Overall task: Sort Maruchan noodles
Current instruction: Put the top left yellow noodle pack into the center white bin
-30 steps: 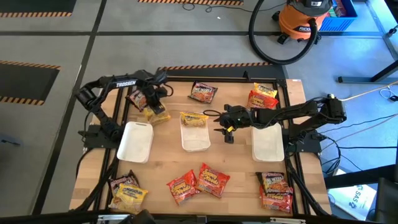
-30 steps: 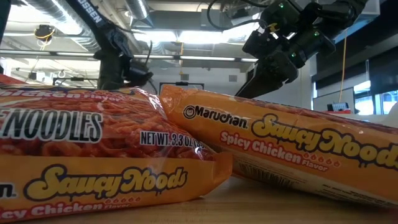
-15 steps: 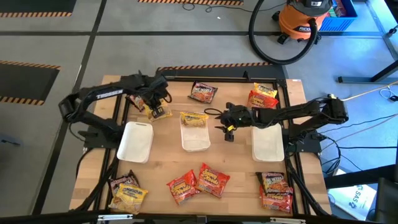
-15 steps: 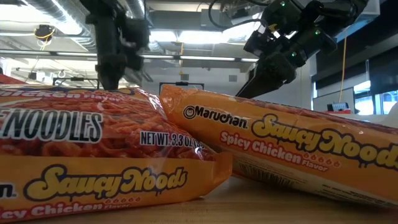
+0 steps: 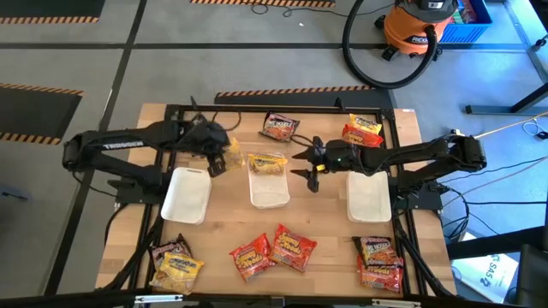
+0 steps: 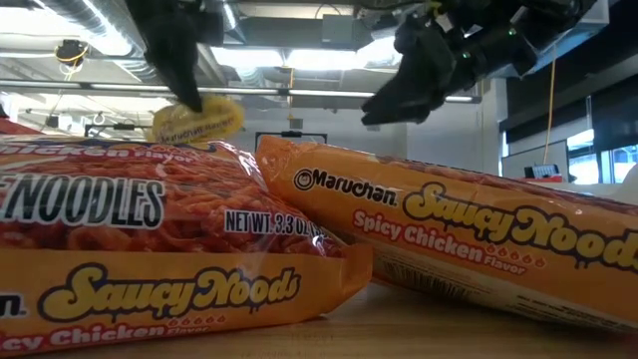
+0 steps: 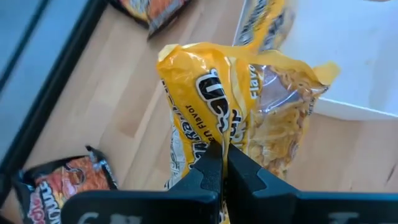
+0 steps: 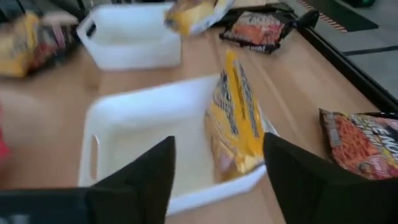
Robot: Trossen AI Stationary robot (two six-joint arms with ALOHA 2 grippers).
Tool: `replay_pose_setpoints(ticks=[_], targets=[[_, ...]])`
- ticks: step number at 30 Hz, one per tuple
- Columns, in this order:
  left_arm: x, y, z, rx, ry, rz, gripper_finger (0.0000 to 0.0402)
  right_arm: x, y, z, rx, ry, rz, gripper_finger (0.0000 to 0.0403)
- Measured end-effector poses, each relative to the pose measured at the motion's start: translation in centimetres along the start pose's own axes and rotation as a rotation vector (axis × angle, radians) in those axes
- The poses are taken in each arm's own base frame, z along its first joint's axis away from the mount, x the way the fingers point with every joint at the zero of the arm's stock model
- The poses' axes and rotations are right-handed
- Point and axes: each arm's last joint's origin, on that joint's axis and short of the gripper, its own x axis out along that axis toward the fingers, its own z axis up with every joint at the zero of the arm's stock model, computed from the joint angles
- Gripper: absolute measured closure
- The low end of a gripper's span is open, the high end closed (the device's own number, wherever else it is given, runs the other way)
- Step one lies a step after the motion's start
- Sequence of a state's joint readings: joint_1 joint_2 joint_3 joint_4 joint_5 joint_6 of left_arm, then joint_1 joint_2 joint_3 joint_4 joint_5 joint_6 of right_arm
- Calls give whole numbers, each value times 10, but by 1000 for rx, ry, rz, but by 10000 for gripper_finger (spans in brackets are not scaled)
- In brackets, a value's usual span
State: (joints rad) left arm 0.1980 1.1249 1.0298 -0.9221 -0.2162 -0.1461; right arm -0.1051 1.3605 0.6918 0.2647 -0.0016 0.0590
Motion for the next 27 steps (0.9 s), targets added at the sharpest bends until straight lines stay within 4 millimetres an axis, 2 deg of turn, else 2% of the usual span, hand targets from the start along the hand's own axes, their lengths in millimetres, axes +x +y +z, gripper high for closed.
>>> replay_pose_setpoints(ticks=[5, 10, 19, 23, 27], targets=[[-7, -20, 2, 45, -99, 49, 401, 7, 0, 3, 141, -68, 10, 86], [-12, -35, 10, 71, -229, 81, 401, 27, 2, 0, 199, -153, 81, 42], [-21, -55, 25, 93, -434, 57, 402, 44, 1, -1, 241, -295, 100, 50], [-17, -62, 33, 104, -489, 52, 402, 48, 1, -5, 242, -292, 90, 60], [-5, -69, 39, 124, -496, 106, 402, 52, 4, -7, 212, -323, 100, 66]])
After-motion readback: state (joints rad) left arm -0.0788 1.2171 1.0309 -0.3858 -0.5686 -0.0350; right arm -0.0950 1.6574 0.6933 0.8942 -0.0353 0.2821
